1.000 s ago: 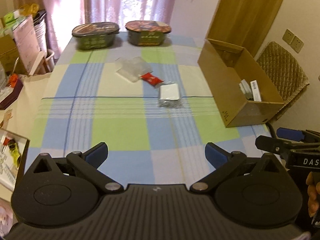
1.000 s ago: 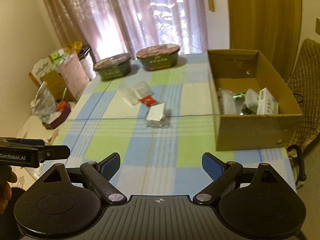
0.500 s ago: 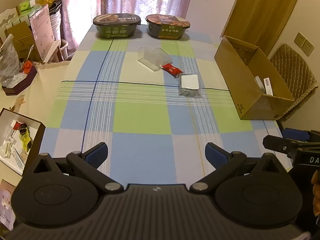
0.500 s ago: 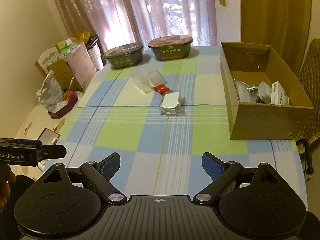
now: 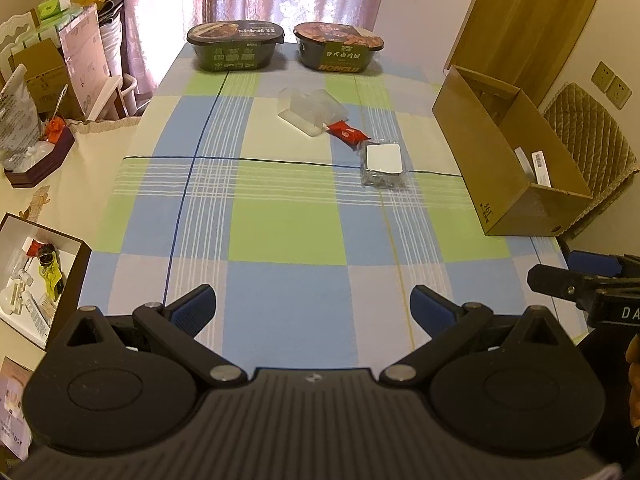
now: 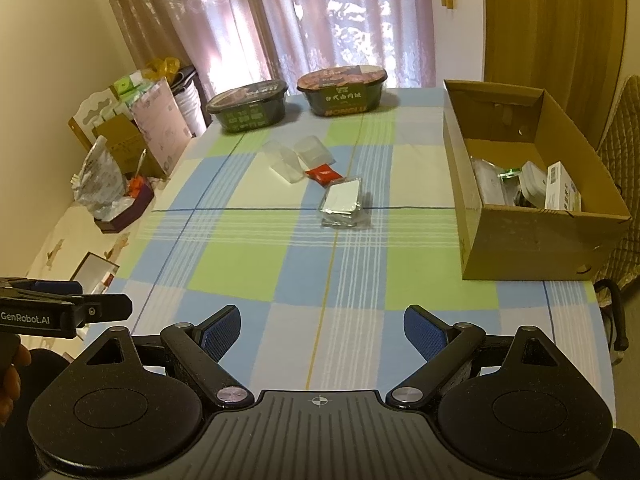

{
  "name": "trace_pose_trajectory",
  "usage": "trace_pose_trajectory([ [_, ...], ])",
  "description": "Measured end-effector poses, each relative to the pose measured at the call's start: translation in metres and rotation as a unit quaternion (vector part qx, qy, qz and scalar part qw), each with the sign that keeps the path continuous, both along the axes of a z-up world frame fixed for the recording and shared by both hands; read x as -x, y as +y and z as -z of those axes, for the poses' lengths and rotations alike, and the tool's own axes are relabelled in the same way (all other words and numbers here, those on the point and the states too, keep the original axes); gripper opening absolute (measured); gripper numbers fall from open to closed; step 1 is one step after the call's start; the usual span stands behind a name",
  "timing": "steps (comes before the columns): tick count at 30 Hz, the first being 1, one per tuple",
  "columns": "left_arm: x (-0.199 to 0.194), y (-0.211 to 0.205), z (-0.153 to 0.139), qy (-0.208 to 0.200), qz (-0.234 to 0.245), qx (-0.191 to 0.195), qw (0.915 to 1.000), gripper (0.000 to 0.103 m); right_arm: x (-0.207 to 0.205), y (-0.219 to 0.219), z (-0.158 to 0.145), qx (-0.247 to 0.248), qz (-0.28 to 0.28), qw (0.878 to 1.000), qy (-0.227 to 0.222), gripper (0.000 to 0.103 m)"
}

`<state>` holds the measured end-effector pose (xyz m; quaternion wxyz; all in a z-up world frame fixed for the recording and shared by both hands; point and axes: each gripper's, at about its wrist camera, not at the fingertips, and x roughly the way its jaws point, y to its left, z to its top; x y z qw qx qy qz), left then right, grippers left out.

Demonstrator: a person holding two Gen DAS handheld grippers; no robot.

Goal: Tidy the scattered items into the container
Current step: 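Withdraw both open tools from the cardboard box toward the table items, then grasp the red candy packet with the left tool while the right tool grasps the wrapped white packet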

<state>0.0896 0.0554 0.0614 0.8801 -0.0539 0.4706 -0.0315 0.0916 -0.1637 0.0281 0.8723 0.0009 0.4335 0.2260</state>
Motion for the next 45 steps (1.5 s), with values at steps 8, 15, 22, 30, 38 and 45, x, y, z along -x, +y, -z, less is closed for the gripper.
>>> trace_pose_trajectory([
  [8,-0.015,0.004,0.007,0.008,0.0,-0.001,1.0,0.102,-0.012,0.006,0.006,0.005,-0.007,1.0,0.005,0.094],
  [15,-0.051,0.01,0.017,0.015,0.0,-0.004,0.9999,0.102,-0.039,0.02,0.019,0.016,-0.015,1.0,0.011,0.094],
  [22,-0.105,0.017,0.036,0.019,-0.005,0.007,0.9998,0.102,-0.087,0.04,0.045,0.022,-0.012,1.0,0.013,0.094],
  [30,-0.168,0.027,0.068,0.031,-0.011,0.007,0.9994,0.102,-0.14,0.073,0.086,0.055,-0.014,0.998,-0.024,0.094],
  [38,-0.213,0.035,0.101,0.037,-0.017,0.01,0.9991,0.102,-0.185,0.091,0.12,0.044,0.022,0.998,-0.024,0.094],
  [45,-0.243,0.039,0.117,0.035,-0.025,0.017,0.9989,0.102,-0.212,0.113,0.145,0.079,0.026,0.996,-0.045,0.093],
])
